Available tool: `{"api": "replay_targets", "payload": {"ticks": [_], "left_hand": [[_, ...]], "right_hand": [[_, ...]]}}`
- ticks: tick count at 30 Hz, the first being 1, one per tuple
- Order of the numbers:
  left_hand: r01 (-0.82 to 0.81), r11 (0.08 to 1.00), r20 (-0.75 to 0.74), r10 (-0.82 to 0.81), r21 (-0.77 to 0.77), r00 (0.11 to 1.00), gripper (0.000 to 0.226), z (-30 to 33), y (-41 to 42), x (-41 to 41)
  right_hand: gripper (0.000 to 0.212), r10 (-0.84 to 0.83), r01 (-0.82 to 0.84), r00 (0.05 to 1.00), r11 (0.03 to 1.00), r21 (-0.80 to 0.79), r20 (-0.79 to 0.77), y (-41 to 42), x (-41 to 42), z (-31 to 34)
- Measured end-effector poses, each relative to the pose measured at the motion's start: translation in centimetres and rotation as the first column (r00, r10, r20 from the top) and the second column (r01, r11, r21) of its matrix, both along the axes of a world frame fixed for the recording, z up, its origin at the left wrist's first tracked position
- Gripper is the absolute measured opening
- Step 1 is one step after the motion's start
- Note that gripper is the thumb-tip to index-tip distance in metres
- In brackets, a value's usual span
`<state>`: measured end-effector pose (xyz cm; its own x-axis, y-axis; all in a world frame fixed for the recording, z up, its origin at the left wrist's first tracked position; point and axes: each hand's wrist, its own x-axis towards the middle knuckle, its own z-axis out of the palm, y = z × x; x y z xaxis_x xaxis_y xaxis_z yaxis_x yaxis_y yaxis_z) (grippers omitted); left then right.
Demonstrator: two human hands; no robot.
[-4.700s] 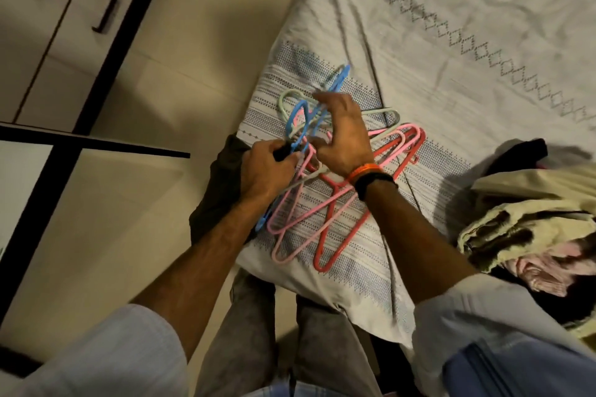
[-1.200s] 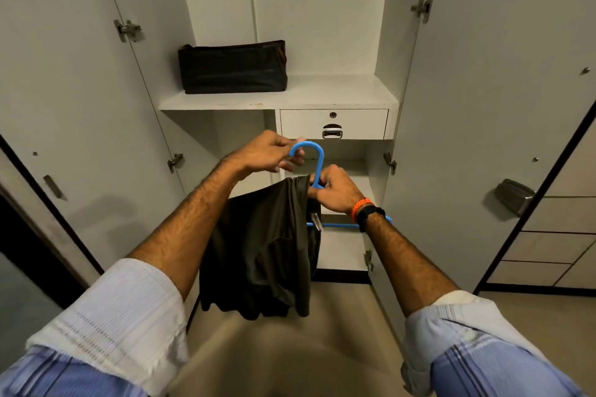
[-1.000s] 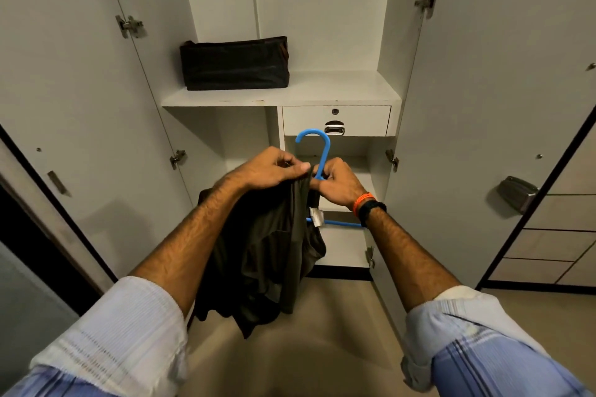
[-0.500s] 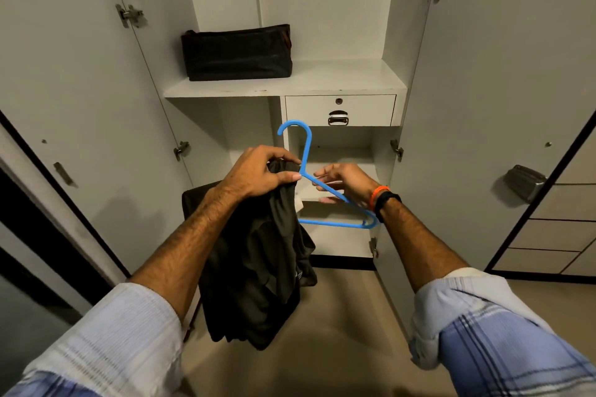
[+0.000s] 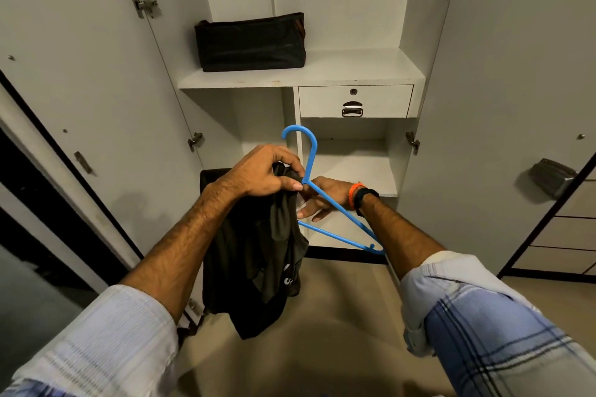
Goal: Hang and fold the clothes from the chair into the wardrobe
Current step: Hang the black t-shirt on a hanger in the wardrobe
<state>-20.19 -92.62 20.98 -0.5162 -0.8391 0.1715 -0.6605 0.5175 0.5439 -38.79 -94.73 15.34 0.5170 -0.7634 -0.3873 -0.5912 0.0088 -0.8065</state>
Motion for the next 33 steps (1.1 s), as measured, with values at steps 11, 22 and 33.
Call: {"api": "replay_targets", "payload": {"ticks": [11,22,33], "left_hand": [[-0.030,0.999,-0.046,0.030,-0.011,0.998,0.027,0.1,0.3,1.3],[-0.169,0.985,0.001,0.169,-0.022,0.986,0.010,-1.5,-0.2,1.7],[-0.421,0.902,-0.090,0.413,-0.095,0.906,0.028,-3.1,-0.6,1.8]], "right_hand": [[0.019,-0.537,0.533,0.843,0.841,-0.092,-0.032,4.4,-1.2,3.0],[0.018,-0.137,0.143,0.985,0.988,-0.054,0.104,-1.7,-2.2,-0.6],[0.021,-0.264,0.322,0.936,0.911,-0.258,0.234,-3.0,-7.7,0.4]]}}
